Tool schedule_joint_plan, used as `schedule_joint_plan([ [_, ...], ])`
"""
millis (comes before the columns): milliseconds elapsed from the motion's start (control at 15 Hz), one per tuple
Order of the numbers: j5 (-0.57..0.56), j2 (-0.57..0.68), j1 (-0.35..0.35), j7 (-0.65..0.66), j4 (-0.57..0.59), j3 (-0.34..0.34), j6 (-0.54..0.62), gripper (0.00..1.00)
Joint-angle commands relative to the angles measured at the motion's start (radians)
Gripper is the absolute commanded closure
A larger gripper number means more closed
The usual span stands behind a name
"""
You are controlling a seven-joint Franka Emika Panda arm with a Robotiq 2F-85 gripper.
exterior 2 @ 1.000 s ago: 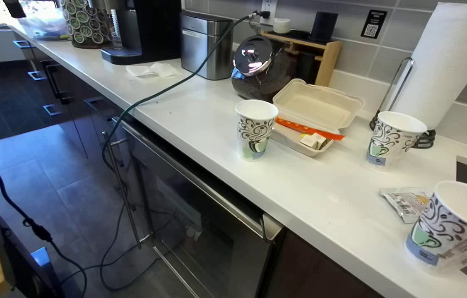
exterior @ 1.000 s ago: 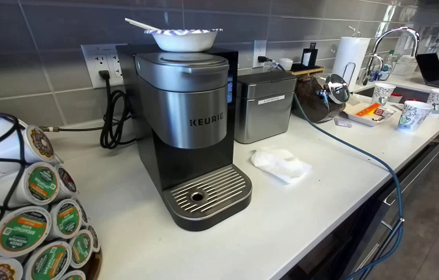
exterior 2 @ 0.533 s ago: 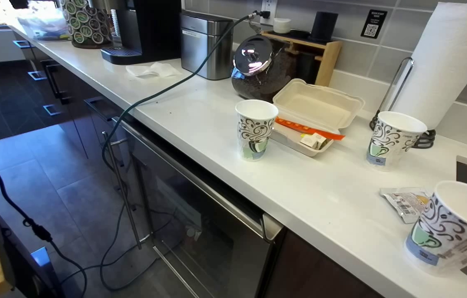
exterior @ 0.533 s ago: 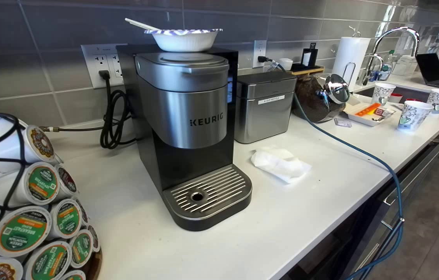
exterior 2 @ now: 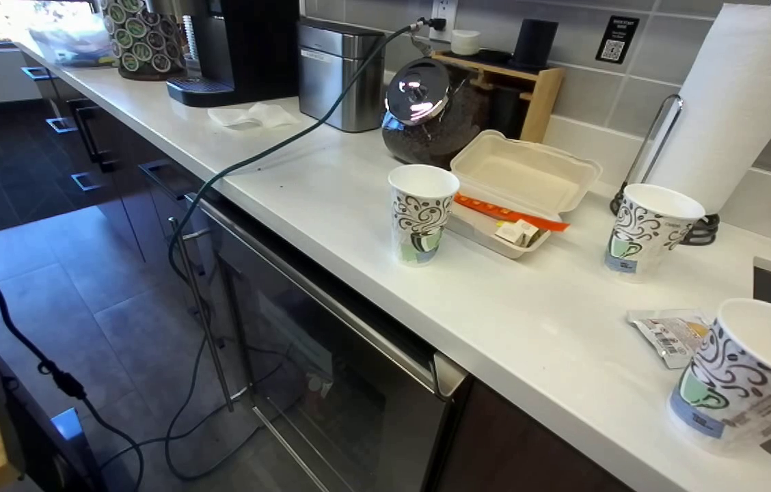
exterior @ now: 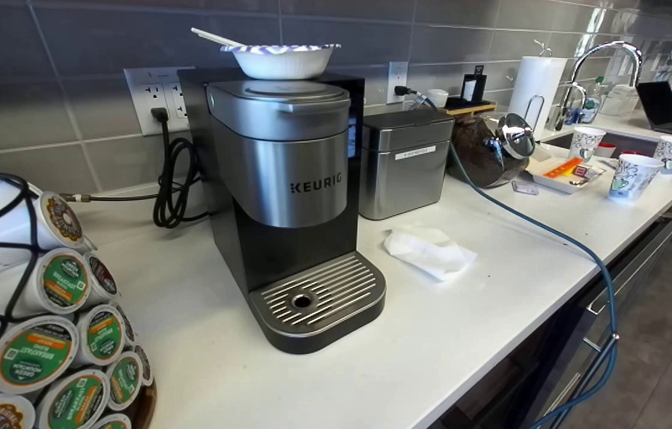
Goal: Remove the silver spoons from the food pack then move the coffee cup to the left.
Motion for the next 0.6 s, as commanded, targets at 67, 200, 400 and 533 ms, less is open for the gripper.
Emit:
schedule_joint_plan([
  [67,-0.118,0.296,-0.001,0.000,0.297,-0.018,0.000,0.00],
  [200,-0.140,0.375,0.011,-0.008,0.398,-0.032,-0.016,0.00],
  [400,-0.126,0.351,0.034,0.003,0.371,-0.054,0.011,0.00],
  [533,-0.125,0.357,0.040,0.002,0.371,-0.061,0.011,0.00],
])
